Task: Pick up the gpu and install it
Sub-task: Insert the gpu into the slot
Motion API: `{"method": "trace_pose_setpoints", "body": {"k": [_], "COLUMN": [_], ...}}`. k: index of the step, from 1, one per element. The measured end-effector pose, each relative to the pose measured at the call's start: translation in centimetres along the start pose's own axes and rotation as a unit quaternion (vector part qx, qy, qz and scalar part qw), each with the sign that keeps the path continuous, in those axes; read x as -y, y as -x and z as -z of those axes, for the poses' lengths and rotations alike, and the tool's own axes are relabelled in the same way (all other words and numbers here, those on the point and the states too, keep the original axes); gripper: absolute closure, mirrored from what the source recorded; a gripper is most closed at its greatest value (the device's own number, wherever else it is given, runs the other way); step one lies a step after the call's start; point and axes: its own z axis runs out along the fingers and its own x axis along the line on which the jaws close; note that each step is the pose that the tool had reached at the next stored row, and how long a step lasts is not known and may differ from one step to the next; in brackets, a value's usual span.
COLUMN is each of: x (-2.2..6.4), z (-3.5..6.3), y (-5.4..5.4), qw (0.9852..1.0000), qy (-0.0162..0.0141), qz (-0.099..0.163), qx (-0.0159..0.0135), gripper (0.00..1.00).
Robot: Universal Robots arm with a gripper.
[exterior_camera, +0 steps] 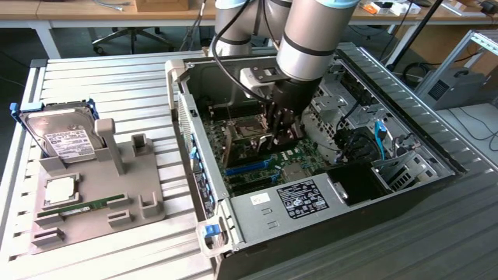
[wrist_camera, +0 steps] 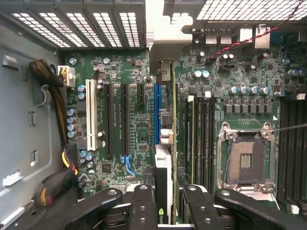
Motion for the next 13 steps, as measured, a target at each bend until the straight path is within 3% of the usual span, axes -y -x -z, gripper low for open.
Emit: {"method": "trace_pose_setpoints", "body": {"k": [13], "x": [-0.95], "z": [-0.33], "y": [-0.01], "qw": [1.0000], "qy": [-0.0002], "qz": [0.000], "qx": [0.0000], "gripper": [0.73]}}
